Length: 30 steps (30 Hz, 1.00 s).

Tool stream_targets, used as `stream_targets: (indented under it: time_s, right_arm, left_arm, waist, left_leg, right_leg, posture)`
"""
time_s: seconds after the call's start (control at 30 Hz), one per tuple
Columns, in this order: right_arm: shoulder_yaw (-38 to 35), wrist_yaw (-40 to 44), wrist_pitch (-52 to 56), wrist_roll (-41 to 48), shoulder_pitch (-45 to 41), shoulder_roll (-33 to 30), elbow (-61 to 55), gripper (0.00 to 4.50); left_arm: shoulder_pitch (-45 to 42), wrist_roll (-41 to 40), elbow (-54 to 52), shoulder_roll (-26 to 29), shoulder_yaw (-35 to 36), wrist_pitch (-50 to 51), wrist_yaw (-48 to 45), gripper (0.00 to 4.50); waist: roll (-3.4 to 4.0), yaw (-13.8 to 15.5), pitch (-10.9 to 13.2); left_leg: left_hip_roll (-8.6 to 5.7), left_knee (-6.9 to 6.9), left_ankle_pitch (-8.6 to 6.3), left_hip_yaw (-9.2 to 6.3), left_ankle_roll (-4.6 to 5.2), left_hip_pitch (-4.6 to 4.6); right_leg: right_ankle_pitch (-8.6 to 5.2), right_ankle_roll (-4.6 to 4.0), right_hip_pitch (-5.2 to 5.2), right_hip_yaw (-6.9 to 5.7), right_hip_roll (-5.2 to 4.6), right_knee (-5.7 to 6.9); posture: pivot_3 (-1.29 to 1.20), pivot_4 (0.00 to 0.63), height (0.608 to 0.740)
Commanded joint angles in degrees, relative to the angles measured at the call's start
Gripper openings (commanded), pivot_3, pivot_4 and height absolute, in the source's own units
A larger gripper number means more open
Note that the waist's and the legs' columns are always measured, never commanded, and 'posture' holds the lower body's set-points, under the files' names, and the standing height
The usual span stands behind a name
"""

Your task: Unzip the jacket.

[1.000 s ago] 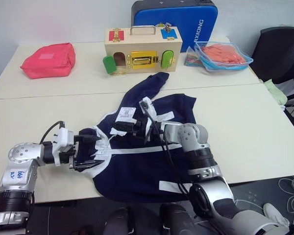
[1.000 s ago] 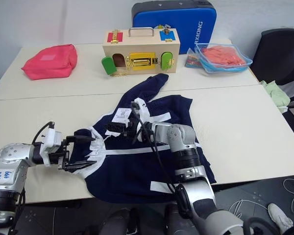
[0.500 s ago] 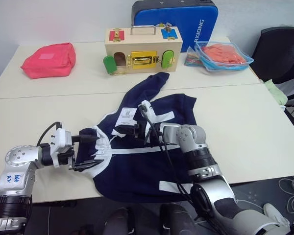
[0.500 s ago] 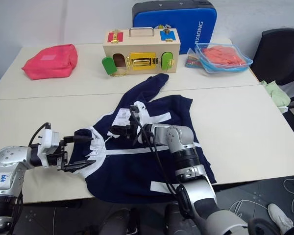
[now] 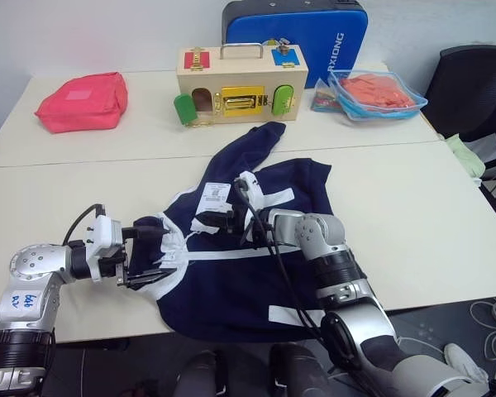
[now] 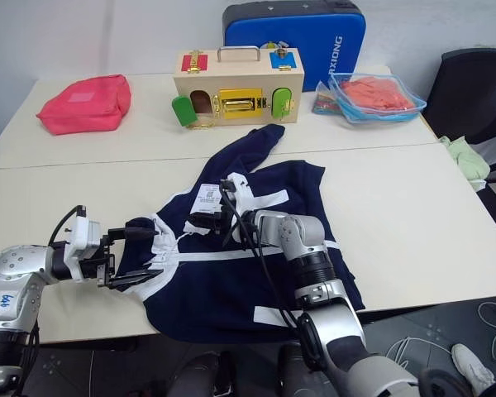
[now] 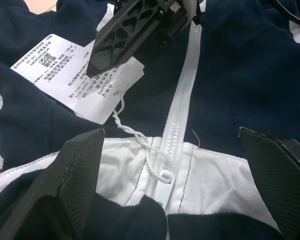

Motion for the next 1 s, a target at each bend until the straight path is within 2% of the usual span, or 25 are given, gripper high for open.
stream_targets:
  time_s: [0.03,0.13,0.23,0.27,0.3,0.33,0.4,0.53,1.0]
  right_arm:
    - [-1.1,0.1,1.2,1.5,-0.8,0.3,-1.5,2.38]
    - [-0.2,2.0,-0.3,1.2,-0.3,-0.2,-3.1,2.38]
    - [7.3,9.4,-12.0,-4.1,1.5,-3.1,-7.3,2.20]
    - [7.8,10.1,-13.5,-4.4,1.8,-3.2,-8.0,1.74]
    - [7.8,10.0,-14.6,-4.5,1.9,-3.0,-8.1,1.68]
    - [8.7,11.0,-16.3,-5.2,2.0,-3.2,-8.2,1.30]
    - [11.1,12.6,-18.2,-7.1,2.2,-4.0,-7.9,1.14]
    - [11.1,12.1,-18.9,-7.7,2.6,-3.3,-6.5,0.03]
    - [6.1,11.7,-14.2,-4.4,2.5,-4.8,-9.1,0.03]
  left_arm:
    - [-1.5,-0.1,1.0,-0.5,-0.3,-1.0,-0.5,4.50]
    - [-2.3,0.1,1.7,-0.8,-0.8,-1.4,-0.7,4.50]
    - [-2.5,0.1,2.0,-0.8,-0.8,-1.6,-0.8,4.50]
    - [-2.4,0.1,2.1,-0.9,-0.7,-1.6,-0.8,4.50]
    - [-2.4,0.1,2.1,-0.8,-0.7,-1.7,-0.8,4.50]
    - [-2.3,0.0,2.2,-0.8,-0.6,-1.7,-0.7,4.50]
    - [-2.1,0.0,2.2,-0.9,-0.5,-1.7,-0.5,4.50]
    - [-1.6,0.0,1.9,-1.0,-0.4,-1.7,-0.2,4.50]
    - [-4.1,1.3,4.3,-2.5,-2.0,-3.6,0.0,4.50]
  waist:
    - [0.00,0.0,0.0]
    - [0.00,0.0,0.0]
    - [0.00,0.0,0.0]
    - [0.00,0.0,0.0]
    - [0.00,0.0,0.0]
    - [0.00,-0.1,0.0]
    - [0.00,-0.1,0.0]
    - [0.00,0.1,0.0]
    - [0.00,0.2,0.0]
  left_leg:
    - [0.00,0.00,0.00,0.00,0.00,0.00]
    - [0.00,0.00,0.00,0.00,0.00,-0.01]
    - [0.00,-0.01,0.00,0.00,0.00,-0.01]
    - [0.00,0.00,0.00,0.00,0.01,-0.01]
    - [0.00,-0.01,-0.01,0.01,0.01,-0.01]
    - [0.00,-0.01,-0.01,0.02,0.01,-0.01]
    - [0.01,-0.01,0.00,0.02,0.00,-0.01]
    - [0.00,0.01,0.00,0.02,0.00,-0.01]
    - [0.00,0.02,0.01,0.01,0.01,-0.01]
  right_leg:
    - [0.00,0.00,0.00,0.00,0.00,0.00]
    - [0.00,0.00,0.00,0.00,0.00,0.00]
    - [0.00,0.00,-0.01,0.00,0.00,-0.02]
    - [0.00,0.00,-0.01,-0.01,0.00,-0.02]
    - [0.00,0.00,-0.01,-0.01,0.00,-0.04]
    - [0.00,0.00,-0.01,-0.01,0.01,-0.04]
    - [0.00,0.00,-0.01,-0.02,0.02,-0.02]
    - [0.00,0.00,-0.01,-0.02,0.00,-0.02]
    - [0.00,0.00,0.00,-0.02,0.01,-0.01]
  posture:
    - [0.00,0.150,0.740]
    - [0.00,0.150,0.740]
    - [0.00,0.150,0.740]
    - [0.00,0.150,0.740]
    - [0.00,0.150,0.740]
    - [0.00,0.150,0.740]
    - [0.00,0.150,0.740]
    - [0.00,0.150,0.740]
    - [0.00,0.150,0.740]
